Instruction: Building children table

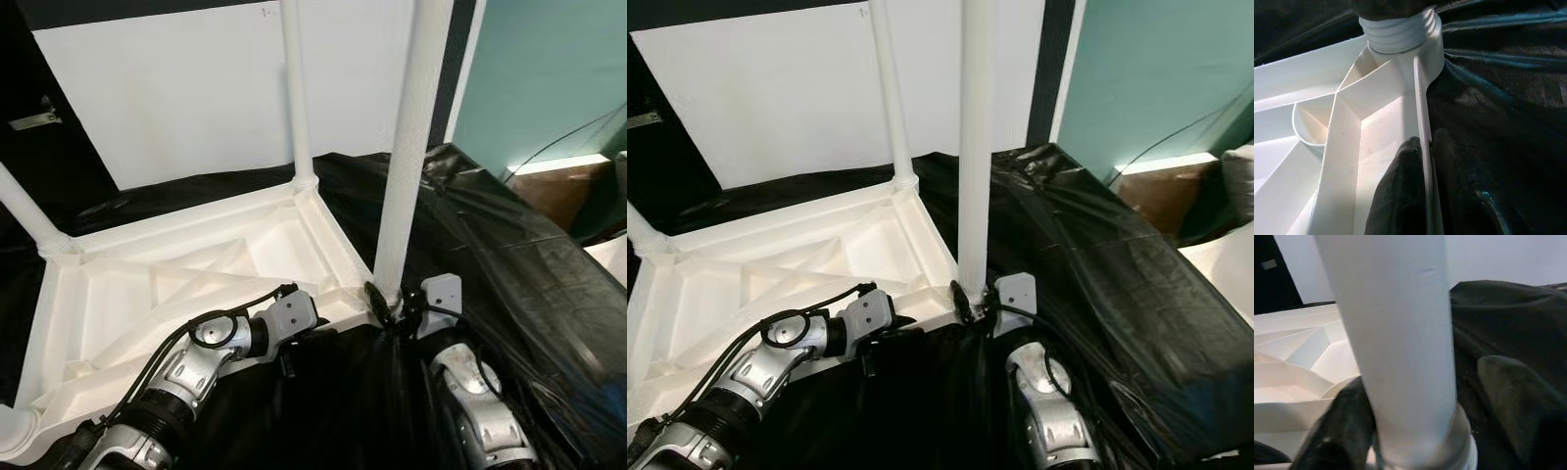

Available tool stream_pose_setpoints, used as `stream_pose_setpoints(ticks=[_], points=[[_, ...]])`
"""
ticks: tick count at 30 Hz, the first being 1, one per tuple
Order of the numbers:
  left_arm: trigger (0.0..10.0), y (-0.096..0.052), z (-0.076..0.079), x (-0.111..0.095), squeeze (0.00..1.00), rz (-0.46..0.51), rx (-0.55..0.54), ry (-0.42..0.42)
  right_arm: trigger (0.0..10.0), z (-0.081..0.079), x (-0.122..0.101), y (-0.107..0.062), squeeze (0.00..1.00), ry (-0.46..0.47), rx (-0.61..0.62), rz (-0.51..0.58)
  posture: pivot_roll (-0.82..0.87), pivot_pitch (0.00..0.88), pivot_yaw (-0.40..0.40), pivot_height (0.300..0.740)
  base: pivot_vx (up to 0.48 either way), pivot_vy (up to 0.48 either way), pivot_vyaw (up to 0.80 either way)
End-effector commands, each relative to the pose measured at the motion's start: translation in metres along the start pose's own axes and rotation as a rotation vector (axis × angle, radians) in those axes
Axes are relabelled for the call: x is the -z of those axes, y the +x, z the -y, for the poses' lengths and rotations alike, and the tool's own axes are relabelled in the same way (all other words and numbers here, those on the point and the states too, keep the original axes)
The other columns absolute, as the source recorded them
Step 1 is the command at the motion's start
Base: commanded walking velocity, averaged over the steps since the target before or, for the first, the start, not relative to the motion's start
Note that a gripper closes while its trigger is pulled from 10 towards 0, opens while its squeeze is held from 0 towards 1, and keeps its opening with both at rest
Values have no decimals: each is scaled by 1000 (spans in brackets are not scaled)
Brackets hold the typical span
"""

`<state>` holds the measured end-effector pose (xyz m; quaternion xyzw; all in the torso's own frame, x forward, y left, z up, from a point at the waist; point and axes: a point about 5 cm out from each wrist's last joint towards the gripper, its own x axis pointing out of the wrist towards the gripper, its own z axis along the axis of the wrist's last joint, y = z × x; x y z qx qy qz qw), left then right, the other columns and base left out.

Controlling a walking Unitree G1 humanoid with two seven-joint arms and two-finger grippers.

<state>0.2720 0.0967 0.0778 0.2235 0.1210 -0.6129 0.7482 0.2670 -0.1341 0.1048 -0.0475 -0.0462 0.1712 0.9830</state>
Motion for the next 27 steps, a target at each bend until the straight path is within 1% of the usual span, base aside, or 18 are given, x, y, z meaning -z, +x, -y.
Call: stream_pose_setpoints(ticks=[1, 2, 4, 5, 6, 7, 8, 9, 10, 12, 13, 14, 15, 17, 18, 23, 27], points=[[10000, 9, 51, 53, 0, -207, 258, -164, 10000, 10, -12, 5, 1000, -38, -54, 34, -50, 0, 19, 740, 0, 0, 0], [10000, 9, 51, 53, 0, -207, 258, -164, 10000, 10, -12, 5, 1000, -38, -54, 34, -50, 0, 19, 740, 0, 0, 0], [10000, 11, 52, 53, 0, -204, 258, -165, 10000, 17, -19, 9, 1000, -82, -167, 27, -52, 0, 14, 740, 0, 0, 0], [10000, 12, 52, 53, 0, -203, 258, -165, 10000, 18, -20, 9, 973, -89, -226, 12, -53, 0, 13, 740, 0, 0, 0], [10000, 12, 52, 53, 0, -203, 258, -165, 10000, 18, -20, 9, 973, -89, -226, 12, -53, 0, 13, 740, 0, 0, 0], [10000, 13, 52, 52, 0, -201, 257, -165, 10000, 19, -20, 8, 0, -100, -303, -12, -53, 0, 12, 740, 0, 0, 0], [10000, 13, 52, 52, 0, -201, 257, -165, 10000, 19, -20, 8, 0, -100, -303, -12, -53, 0, 12, 740, 0, 0, 0], [10000, 13, 52, 52, 0, -200, 257, -165, 10000, 19, -19, 7, 0, -107, -351, -29, -53, 0, 12, 740, 0, 0, 0], [10000, 13, 52, 52, 0, -200, 257, -165, 10000, 19, -19, 7, 0, -107, -351, -29, -53, 0, 12, 740, 0, 0, 0], [10000, 14, 53, 52, 0, -197, 256, -166, 10000, 25, -17, 4, 0, -142, -487, -90, -48, 0, 7, 740, 0, 0, 0], [10000, 14, 53, 52, 0, -197, 256, -166, 10000, 25, -17, 4, 0, -142, -487, -90, -48, 0, 7, 740, 0, 0, 0], [10000, 14, 53, 52, 0, -197, 254, -166, 10000, 29, -17, 4, 0, -154, -537, -117, -48, 0, 7, 740, 0, 0, 0], [10000, 14, 53, 52, 0, -196, 253, -167, 8824, 33, -17, 5, 0, -162, -574, -140, -48, 0, 7, 740, 0, 0, 0], [10000, 14, 53, 52, 0, -195, 251, -167, 8824, 36, -17, 6, 0, -164, -593, -151, -39, 0, 3, 740, 0, 0, 0], [10000, 13, 53, 53, 0, -194, 249, -168, 0, 38, -20, 8, 0, -173, -598, -142, -34, 0, 1, 740, 0, 0, 0], [10000, 11, 53, 53, 0, -194, 243, -173, 0, 38, -29, 16, 0, -173, -618, -119, -27, 0, 1, 740, 0, 0, 0], [10000, 10, 53, 54, 0, -195, 241, -174, 0, 39, -28, 17, 0, -159, -618, -128, -24, 0, 4, 740, 0, 0, 0]])
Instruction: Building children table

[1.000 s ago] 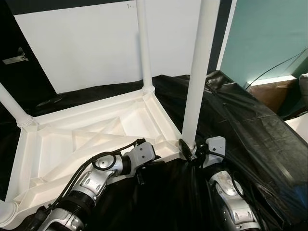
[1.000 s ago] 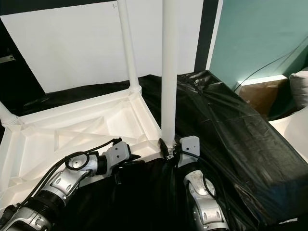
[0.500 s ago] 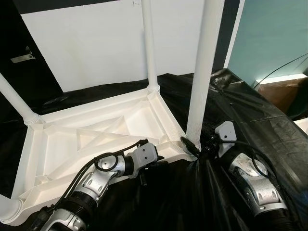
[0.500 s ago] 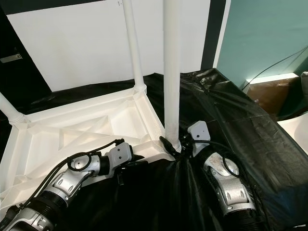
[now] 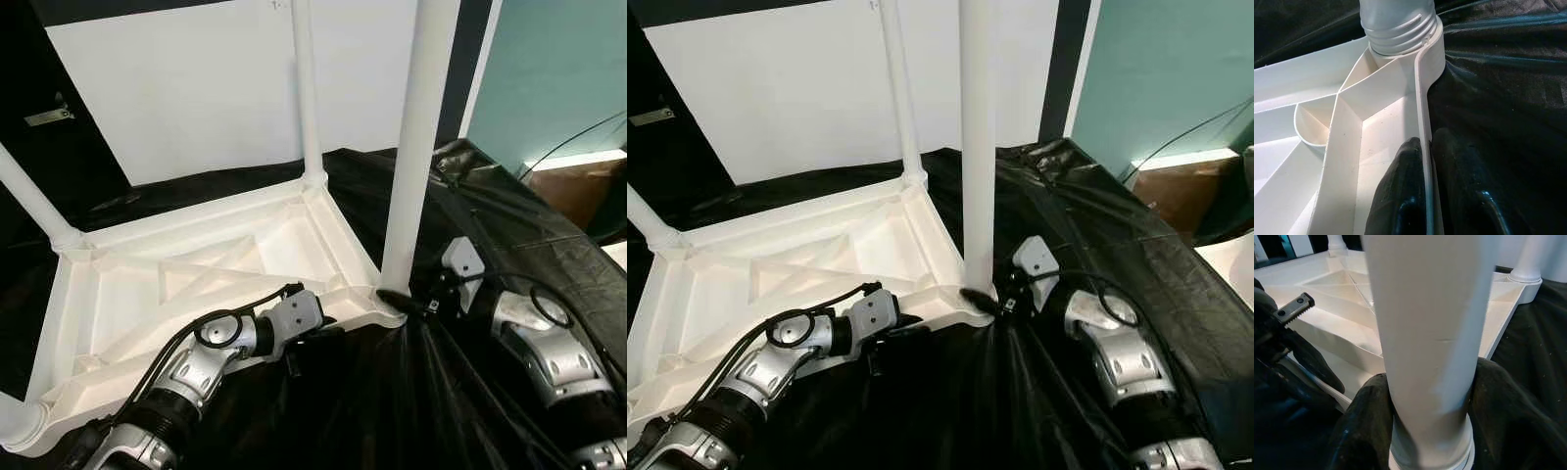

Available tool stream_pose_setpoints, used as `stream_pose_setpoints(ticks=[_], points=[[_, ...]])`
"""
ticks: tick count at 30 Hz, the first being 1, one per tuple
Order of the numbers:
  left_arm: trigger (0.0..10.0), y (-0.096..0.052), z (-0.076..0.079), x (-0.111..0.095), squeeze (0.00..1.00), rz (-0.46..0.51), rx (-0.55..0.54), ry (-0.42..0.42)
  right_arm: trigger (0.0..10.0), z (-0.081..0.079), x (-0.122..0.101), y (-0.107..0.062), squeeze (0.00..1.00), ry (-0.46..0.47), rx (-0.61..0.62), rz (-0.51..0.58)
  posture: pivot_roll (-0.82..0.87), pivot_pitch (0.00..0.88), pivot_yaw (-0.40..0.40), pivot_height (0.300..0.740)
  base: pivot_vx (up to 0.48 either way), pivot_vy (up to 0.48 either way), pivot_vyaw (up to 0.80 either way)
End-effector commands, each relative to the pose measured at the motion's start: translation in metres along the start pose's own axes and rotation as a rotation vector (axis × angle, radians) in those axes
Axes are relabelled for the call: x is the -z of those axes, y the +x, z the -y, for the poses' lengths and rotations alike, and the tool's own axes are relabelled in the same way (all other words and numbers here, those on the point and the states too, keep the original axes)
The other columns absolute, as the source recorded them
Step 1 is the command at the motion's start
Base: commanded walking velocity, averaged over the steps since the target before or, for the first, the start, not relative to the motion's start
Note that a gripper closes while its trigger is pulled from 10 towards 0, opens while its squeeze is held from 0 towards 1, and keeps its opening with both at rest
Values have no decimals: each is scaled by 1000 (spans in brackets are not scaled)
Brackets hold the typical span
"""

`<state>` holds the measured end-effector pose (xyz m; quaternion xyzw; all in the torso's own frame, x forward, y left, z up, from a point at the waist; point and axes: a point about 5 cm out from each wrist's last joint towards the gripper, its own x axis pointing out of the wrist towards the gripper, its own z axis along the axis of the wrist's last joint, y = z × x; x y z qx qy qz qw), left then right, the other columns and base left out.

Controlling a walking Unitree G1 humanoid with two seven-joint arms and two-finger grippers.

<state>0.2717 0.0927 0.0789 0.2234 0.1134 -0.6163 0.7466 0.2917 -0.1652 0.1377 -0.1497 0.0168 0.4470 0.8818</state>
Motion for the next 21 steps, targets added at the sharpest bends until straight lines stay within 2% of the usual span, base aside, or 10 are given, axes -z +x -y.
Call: stream_pose_setpoints(ticks=[1, 4, 10, 11, 13, 15, 17, 18, 19, 21], points=[[10000, 7, 53, 56, 0, -206, 238, -186, 0, 0, -1, 3, 0, 7, -16, 1, -24, 0, 4, 740, 0, 0, 0], [10000, 6, 52, 56, 0, -207, 237, -186, 0, -1, 0, 2, 0, 18, -19, -2, -24, 0, 4, 740, 0, 0, 0], [10000, 4, 52, 55, 0, -211, 243, -181, 0, -9, 4, 4, 0, 136, 36, 43, -28, 0, 13, 740, 0, 0, 0], [10000, 3, 51, 55, 0, -214, 245, -177, 0, -21, 9, 11, 0, 229, 155, 83, -25, 0, 9, 740, 0, 0, 0], [10000, 3, 51, 55, 0, -214, 245, -177, 0, -21, 9, 11, 0, 229, 155, 83, -25, 0, 9, 740, 0, 0, 0], [10000, 2, 50, 55, 0, -216, 244, -175, 0, -39, 17, 18, 0, 294, 379, 103, -23, 0, 5, 740, 0, 0, 0], [10000, 2, 50, 55, 0, -216, 244, -175, 0, -39, 17, 18, 0, 294, 379, 103, -23, 0, 5, 740, 0, 0, 0], [10000, 2, 50, 55, 0, -216, 244, -175, 0, -44, 21, 18, 0, 327, 514, 101, -21, 0, 5, 740, 0, 0, 0], [10000, 2, 50, 55, 0, -216, 244, -175, 0, -44, 21, 18, 0, 327, 514, 101, -21, 0, 5, 740, 0, 0, 0], [10000, 3, 52, 55, 0, -218, 251, -175, 0, -44, 28, 9, 0, 328, 812, 73, -22, 0, 7, 740, 0, 0, 0]])
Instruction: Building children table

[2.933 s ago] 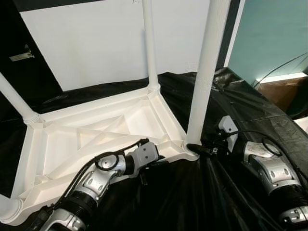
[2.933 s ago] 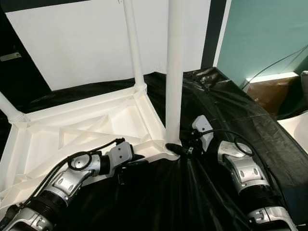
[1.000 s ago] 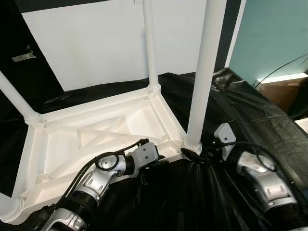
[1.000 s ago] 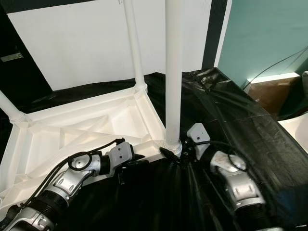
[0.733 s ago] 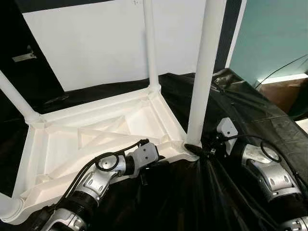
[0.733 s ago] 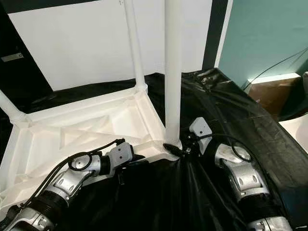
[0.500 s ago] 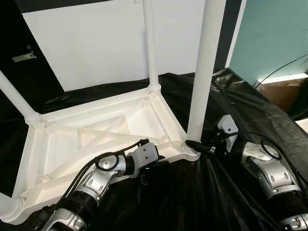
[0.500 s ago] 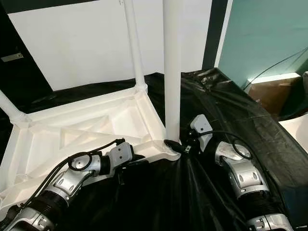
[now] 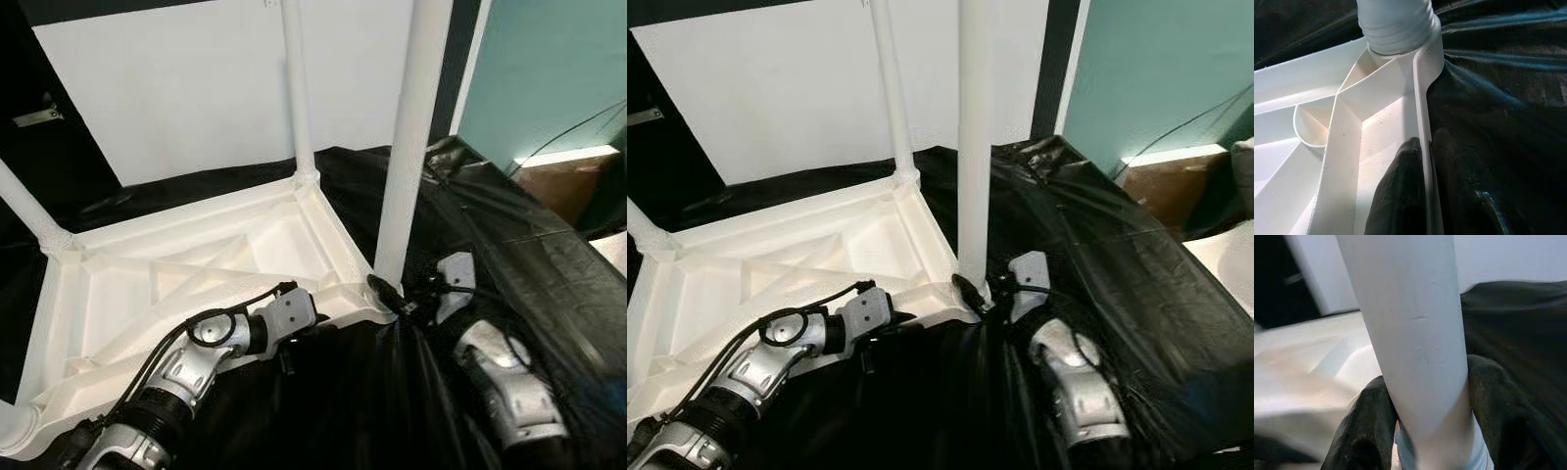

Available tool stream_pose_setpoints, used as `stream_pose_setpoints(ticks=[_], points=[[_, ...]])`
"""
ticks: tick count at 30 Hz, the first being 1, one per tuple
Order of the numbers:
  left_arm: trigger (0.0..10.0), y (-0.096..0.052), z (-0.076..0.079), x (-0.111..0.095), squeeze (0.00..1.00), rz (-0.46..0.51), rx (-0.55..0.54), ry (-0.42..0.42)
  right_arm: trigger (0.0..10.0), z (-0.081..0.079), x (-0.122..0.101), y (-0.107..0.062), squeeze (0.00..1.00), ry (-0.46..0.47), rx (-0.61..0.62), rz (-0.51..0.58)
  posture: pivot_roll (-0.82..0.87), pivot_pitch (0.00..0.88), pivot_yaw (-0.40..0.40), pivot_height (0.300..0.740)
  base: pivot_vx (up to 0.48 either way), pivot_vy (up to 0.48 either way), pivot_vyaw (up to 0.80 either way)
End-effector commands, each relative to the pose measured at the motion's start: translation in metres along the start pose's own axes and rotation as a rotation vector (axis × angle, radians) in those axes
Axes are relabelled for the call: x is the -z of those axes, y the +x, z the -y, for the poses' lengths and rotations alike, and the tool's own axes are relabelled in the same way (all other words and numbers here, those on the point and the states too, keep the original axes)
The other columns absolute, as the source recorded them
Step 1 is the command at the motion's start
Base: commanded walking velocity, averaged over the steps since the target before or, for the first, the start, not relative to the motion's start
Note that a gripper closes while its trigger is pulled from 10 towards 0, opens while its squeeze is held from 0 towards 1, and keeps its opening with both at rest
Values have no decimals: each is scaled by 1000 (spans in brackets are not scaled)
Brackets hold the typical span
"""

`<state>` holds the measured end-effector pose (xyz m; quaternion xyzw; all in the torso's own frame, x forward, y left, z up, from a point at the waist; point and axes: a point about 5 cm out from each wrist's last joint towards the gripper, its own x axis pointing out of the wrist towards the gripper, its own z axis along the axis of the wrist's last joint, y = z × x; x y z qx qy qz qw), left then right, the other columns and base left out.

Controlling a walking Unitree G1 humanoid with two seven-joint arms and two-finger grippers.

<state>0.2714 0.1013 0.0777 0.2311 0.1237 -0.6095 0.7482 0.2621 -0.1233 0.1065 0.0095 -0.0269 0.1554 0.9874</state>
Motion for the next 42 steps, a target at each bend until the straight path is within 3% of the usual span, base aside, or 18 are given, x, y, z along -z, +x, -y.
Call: stream_pose_setpoints(ticks=[1, 3, 8, 9, 18, 19, 20, 21, 22, 27, 33, 34, 35, 38, 40, 42], points=[[10000, 11, 53, 50, 0, -192, 262, -167, 0, 18, 8, -3, 0, 10, 192, -43, -22, 0, 7, 740, 0, 0, 0], [10000, 11, 54, 51, 0, -194, 266, -166, 0, 24, 9, -6, 0, 0, 263, -47, -22, 0, 7, 740, 0, 0, 0], [10000, 11, 54, 51, 0, -196, 266, -164, 0, 22, 8, -6, 0, -15, 264, -50, -25, 0, 6, 740, 0, 0, 0], [10000, 11, 54, 51, 0, -196, 266, -165, 9961, 21, 7, -5, 0, -25, 251, -51, -25, 0, 6, 740, 0, 0, 0], [10000, 12, 55, 50, 0, -190, 274, -170, 10000, 17, -1, 0, 0, -128, 218, -24, -28, 0, 4, 740, 0, 0, 0], [10000, 12, 56, 49, 153, -182, 288, -172, 10000, 17, -1, -1, 0, -133, 230, -23, -28, 0, 3, 740, 0, 0, 0], [10000, 12, 56, 49, 153, -182, 288, -172, 10000, 17, -1, -1, 0, -133, 230, -23, -28, 0, 3, 740, 0, 0, 0], [10000, 11, 58, 49, 796, -169, 313, -176, 10000, 17, 0, -2, 0, -133, 236, -26, -30, 0, 3, 740, 0, 0, 0], [10000, 10, 59, 48, 1000, -157, 331, -179, 10000, 16, 1, -3, 0, -129, 240, -30, -31, 0, 4, 740, 0, 0, 0], [10000, 10, 60, 46, 1000, -126, 343, -180, 10000, 13, 5, -6, 0, -113, 241, -48, -36, 0, 2, 740, 0, 0, 0], [10000, 6, 50, 38, 1000, -46, 271, -167, 10000, 15, 5, -7, 0, -115, 240, -54, -48, 0, 9, 740, 0, 0, 0], [10000, 3, 45, 33, 761, 9, 247, -175, 10000, 16, 5, -9, 0, -118, 239, -57, -50, 0, 11, 740, 0, 0, 0], [10000, -3, 41, 25, 0, 89, 226, -197, 10000, 18, 6, -11, 0, -125, 243, -60, -52, 0, 14, 740, 0, 0, 0], [10000, -8, 37, 18, 0, 173, 211, -228, 10000, 19, 6, -15, 0, -130, 251, -62, -54, 0, 16, 740, 0, 0, 0], [10000, -17, 33, 5, 0, 318, 173, -288, 10000, 21, 7, -21, 0, -133, 279, -64, -59, 0, 20, 740, 0, 0, 0], [10000, -17, 33, 5, 0, 318, 173, -288, 10000, 21, 7, -21, 0, -133, 279, -64, -59, 0, 20, 740, 0, 0, 0]])
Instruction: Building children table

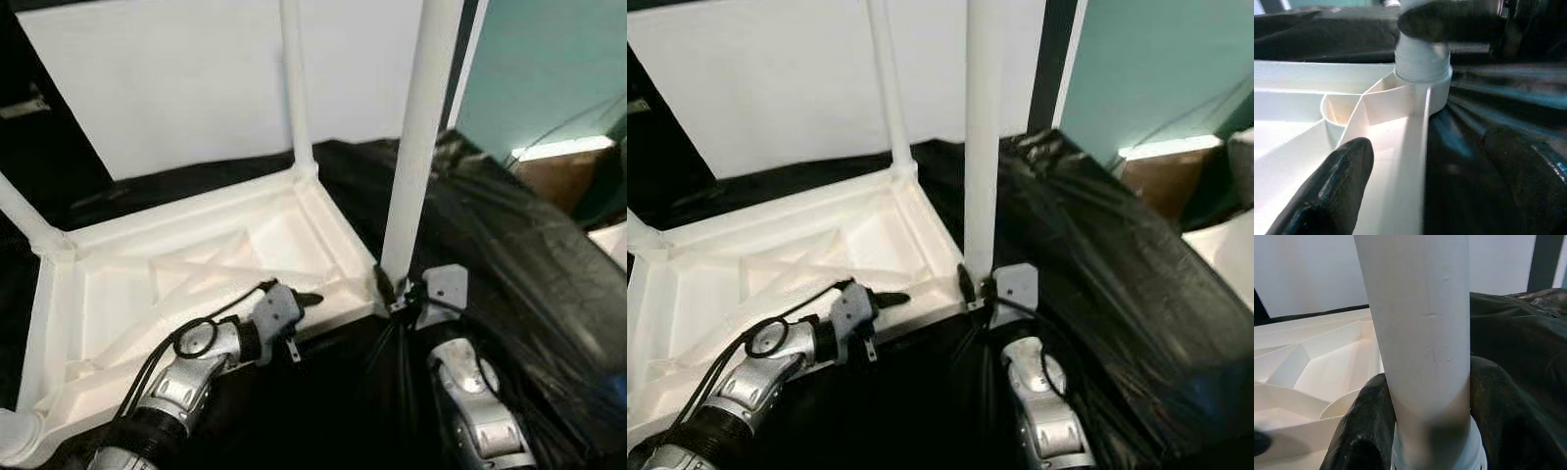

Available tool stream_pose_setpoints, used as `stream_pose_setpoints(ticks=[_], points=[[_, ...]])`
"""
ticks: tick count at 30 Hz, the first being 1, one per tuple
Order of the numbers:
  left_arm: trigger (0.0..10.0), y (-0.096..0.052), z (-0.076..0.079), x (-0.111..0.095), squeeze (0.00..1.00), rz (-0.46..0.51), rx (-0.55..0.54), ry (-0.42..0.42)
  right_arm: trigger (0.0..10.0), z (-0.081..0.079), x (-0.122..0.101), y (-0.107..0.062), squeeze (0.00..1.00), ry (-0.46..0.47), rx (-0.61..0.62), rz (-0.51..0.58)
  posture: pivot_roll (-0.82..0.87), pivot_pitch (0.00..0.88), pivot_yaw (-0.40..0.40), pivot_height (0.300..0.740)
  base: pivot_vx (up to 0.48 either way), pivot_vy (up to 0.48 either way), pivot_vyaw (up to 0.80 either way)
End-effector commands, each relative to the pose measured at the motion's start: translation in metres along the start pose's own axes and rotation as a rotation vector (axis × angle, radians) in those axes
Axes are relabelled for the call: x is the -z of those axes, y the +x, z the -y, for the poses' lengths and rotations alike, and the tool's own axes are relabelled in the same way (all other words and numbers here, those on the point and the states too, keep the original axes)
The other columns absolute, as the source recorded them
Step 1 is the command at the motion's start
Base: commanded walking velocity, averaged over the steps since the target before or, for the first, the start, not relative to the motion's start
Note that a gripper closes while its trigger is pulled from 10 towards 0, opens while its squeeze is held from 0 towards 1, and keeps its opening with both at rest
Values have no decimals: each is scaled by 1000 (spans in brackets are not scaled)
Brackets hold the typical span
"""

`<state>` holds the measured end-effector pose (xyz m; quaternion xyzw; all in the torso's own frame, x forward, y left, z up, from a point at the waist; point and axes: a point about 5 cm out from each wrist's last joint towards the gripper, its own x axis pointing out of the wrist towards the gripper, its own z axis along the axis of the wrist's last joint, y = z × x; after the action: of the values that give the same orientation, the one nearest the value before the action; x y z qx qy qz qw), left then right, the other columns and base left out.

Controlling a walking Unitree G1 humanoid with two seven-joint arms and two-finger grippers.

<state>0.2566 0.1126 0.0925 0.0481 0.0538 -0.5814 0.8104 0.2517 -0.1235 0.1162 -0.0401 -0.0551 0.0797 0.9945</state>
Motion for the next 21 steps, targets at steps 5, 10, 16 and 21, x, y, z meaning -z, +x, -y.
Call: stream_pose_setpoints(ticks=[5, 10, 16, 21], points=[[10000, -7, 19, 8, 0, 88, 192, -165, 10000, 26, 19, -15, 0, -45, 161, -103, -66, 3, 23, 740, 0, 0, 0], [10000, -6, 16, -3, 0, 213, 92, -217, 10000, 24, 16, -15, 1000, -36, 147, -92, -63, 10, 22, 740, 0, 0, 0], [10000, -4, 16, -15, 0, 334, 26, -279, 10000, 24, 15, -15, 588, -43, 140, -90, -60, 12, 21, 740, 0, 0, 0], [10000, -4, 22, -26, 0, 465, -8, -355, 10000, 25, 13, -19, 0, -64, 150, -76, -63, 14, 19, 740, 0, 0, 0]])
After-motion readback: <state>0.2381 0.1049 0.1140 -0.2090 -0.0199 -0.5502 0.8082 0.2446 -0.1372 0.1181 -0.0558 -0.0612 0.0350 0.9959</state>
